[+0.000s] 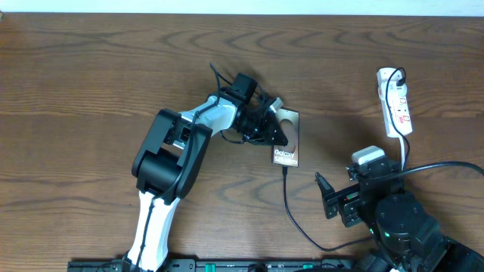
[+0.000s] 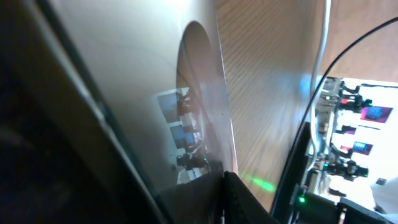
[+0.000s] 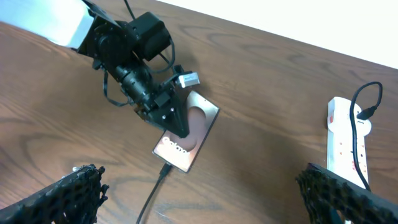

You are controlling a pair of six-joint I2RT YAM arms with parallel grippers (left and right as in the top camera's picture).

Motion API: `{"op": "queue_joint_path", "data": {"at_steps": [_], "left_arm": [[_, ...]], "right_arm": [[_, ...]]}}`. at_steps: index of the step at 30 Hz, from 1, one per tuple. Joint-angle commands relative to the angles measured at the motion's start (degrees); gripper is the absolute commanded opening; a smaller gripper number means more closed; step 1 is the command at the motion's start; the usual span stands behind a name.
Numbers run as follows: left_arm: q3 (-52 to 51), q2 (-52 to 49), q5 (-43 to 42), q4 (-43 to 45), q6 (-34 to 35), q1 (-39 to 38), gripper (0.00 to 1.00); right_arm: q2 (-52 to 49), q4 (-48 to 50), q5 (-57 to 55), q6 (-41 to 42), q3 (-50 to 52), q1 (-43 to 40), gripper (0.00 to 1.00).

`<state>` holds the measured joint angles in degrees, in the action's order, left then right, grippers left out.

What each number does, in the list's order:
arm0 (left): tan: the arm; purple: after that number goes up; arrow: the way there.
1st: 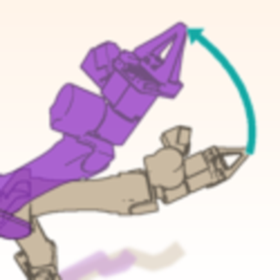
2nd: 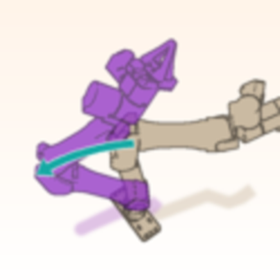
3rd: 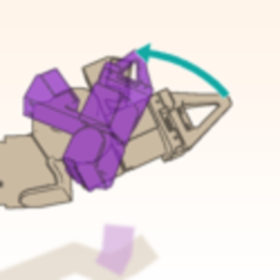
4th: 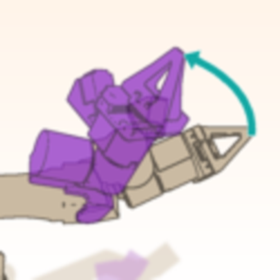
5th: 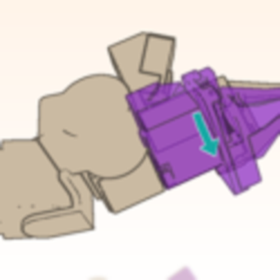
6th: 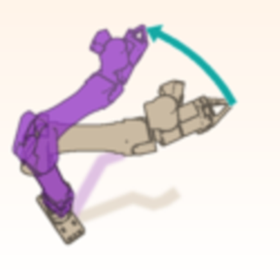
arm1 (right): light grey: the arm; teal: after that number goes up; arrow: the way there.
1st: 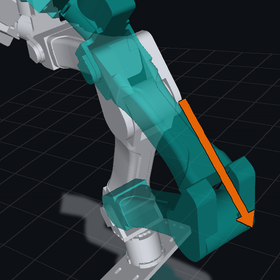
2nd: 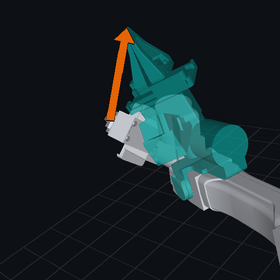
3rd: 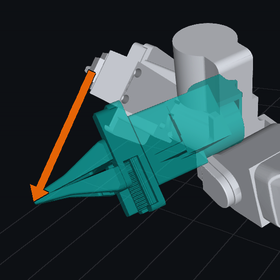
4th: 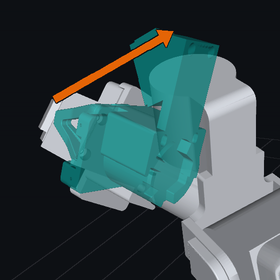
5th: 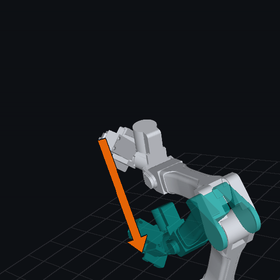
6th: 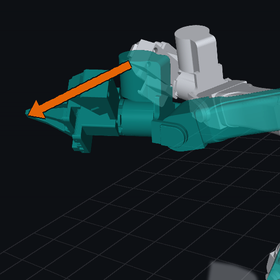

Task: Plug charger to phone and switch on socket
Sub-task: 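Lay the plugged-in phone flat on the table with the left gripper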

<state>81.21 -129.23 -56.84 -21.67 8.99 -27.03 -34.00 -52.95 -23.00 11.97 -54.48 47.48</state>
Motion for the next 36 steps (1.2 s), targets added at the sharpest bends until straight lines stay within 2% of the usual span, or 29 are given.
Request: {"op": "queue_joint_path", "data": {"at_steps": [1, 5, 11, 18, 36], "left_arm": [[-1.3, -0.8, 11.1, -0.4, -1.2, 0.2, 0.28], [-1.3, -0.8, 11.8, -0.4, -1.2, 0.2, 0.34], [-1.3, -0.8, 18.8, -3.3, -1.2, 0.2, 0.46], [-1.3, -0.8, 23.1, -6.0, -1.2, 0.2, 0.47], [-1.3, -0.8, 23.1, -6.4, -1.2, 0.2, 0.49]], "right_arm": [[0.1, -0.2, -1.1, 0.9, -0.9, -0.2, 0.99], [0.0, -0.2, -1.1, 0.9, -0.9, -0.2, 0.99], [-0.1, -0.2, -1.0, 1.3, -0.9, -0.2, 0.99], [-0.1, -0.2, -1.1, 1.3, -0.9, -0.2, 0.99], [-0.1, -0.2, -1.0, 2.8, -0.9, -0.2, 0.99]]}}
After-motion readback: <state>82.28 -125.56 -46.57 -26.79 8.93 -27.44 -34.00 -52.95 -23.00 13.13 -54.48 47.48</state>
